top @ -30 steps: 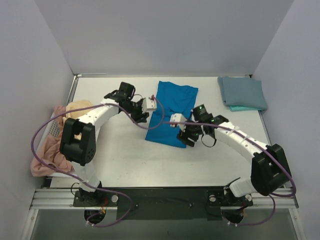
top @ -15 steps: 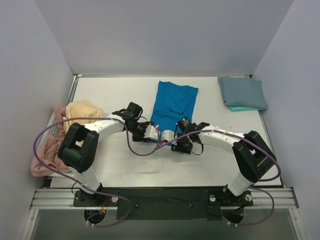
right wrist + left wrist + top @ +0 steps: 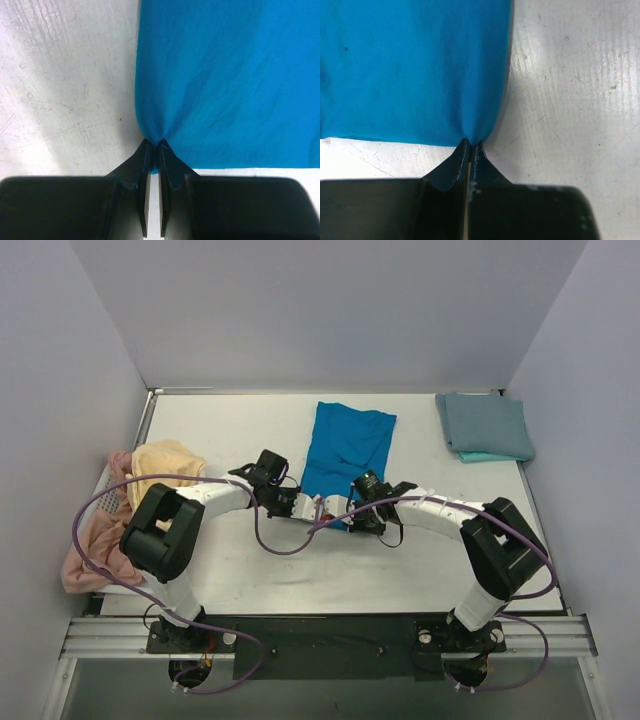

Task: Fold and stack the t-shirts
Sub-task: Grab one side of the 2/3 rectangular tshirt with both arms, then fold the long partially folded tshirt into a neat square

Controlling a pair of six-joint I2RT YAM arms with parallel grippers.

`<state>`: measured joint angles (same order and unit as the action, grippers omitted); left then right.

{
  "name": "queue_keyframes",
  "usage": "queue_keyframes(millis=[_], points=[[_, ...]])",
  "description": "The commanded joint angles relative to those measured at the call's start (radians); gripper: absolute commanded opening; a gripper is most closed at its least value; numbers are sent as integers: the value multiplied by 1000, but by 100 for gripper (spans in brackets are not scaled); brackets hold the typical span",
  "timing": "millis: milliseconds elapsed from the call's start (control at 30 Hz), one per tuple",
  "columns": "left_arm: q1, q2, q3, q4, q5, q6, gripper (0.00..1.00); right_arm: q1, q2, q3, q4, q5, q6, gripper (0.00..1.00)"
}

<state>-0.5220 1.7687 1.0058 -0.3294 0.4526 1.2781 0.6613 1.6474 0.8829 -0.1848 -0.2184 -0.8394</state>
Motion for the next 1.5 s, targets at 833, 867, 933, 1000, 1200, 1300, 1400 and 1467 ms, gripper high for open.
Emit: queue_keyframes(millis=[833, 867, 933, 1000, 1200, 1300, 1400, 1467], points=[[-150, -655, 91, -845, 281, -454, 0, 221, -626, 60, -601, -509, 385, 0], [-147, -644, 103, -821, 265, -485, 0, 177, -601, 67, -598, -519, 376, 0], [-113, -614, 129, -755, 229, -574, 0, 102, -559, 88, -587, -529, 352, 0], [-67, -572, 163, -703, 213, -623, 0, 32, -516, 103, -544, -503, 341, 0], [56, -416, 261, -587, 166, -735, 0, -144, -307, 232, -489, -503, 330, 0], [60, -323, 300, -556, 144, -741, 0, -209, -223, 292, -482, -519, 326, 0], [63, -240, 339, -507, 114, -758, 0, -242, -120, 344, -484, -521, 324, 0], [71, -180, 376, -491, 86, -764, 0, -267, -63, 382, -482, -518, 338, 0]])
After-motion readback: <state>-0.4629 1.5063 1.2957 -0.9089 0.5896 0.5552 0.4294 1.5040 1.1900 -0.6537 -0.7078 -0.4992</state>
